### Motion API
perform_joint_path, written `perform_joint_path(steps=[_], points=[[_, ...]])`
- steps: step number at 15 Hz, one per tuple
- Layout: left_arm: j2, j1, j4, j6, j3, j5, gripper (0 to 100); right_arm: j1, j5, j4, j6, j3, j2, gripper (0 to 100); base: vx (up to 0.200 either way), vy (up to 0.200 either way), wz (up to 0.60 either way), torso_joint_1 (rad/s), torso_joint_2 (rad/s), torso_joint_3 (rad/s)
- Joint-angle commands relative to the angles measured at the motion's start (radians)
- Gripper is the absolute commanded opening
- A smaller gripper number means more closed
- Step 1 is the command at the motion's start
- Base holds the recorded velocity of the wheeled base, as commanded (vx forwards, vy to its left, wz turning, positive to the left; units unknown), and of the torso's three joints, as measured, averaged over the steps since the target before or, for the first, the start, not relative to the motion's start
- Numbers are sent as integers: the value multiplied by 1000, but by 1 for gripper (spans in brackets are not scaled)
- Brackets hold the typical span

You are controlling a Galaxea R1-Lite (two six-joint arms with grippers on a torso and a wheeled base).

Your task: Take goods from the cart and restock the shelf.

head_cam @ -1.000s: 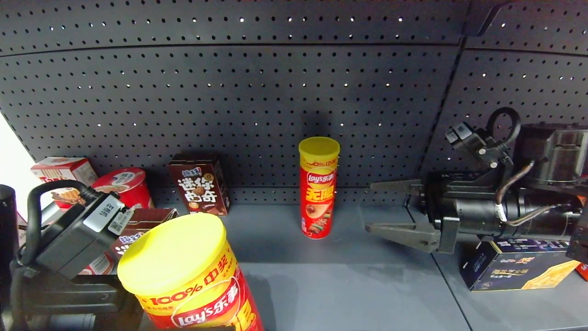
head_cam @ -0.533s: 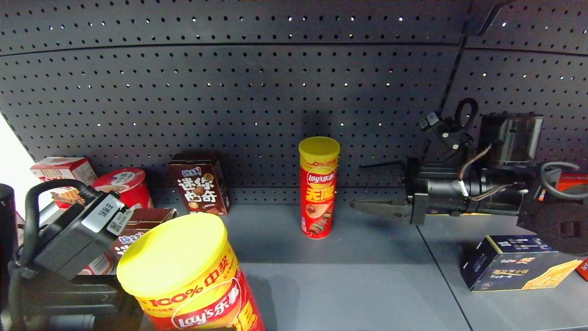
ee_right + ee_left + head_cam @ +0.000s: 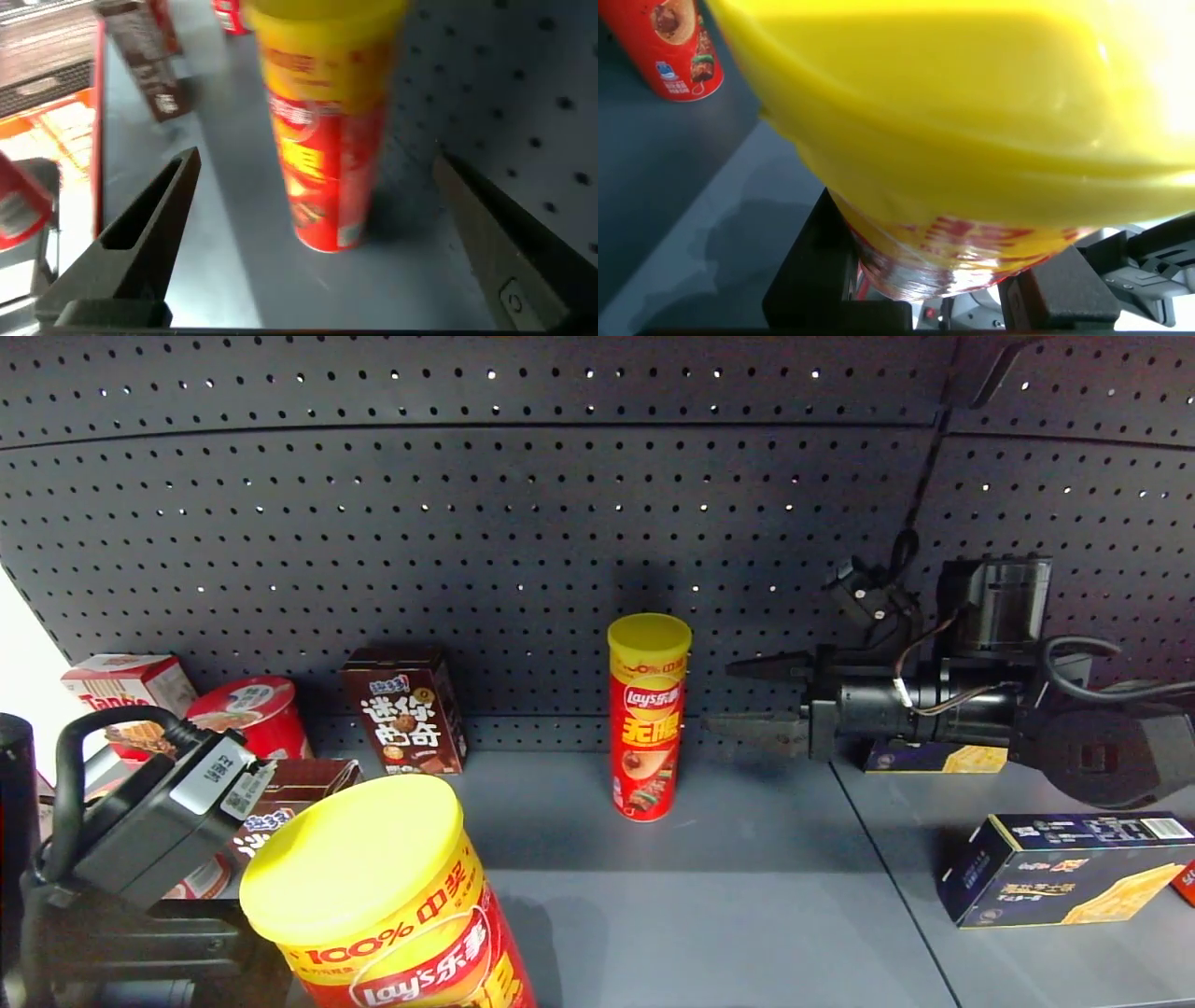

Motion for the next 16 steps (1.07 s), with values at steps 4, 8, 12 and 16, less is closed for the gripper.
perform_joint_path(steps=[4, 8, 12, 16], points=[[0, 2, 0, 0, 3, 0, 0, 24, 6, -4, -40, -5, 51, 100, 0, 0, 0, 0, 0, 0], [0, 2, 0, 0, 5, 2, 0, 30, 8, -6, -66, -24, 97, 100, 0, 0, 0, 0, 0, 0], [0, 3, 0, 0, 8, 2, 0, 35, 8, -6, -67, -100, 160, 100, 0, 0, 0, 0, 0, 0], [0, 6, 0, -2, 8, 2, 0, 61, 8, -23, -67, -129, 220, 100, 0, 0, 0, 0, 0, 0]])
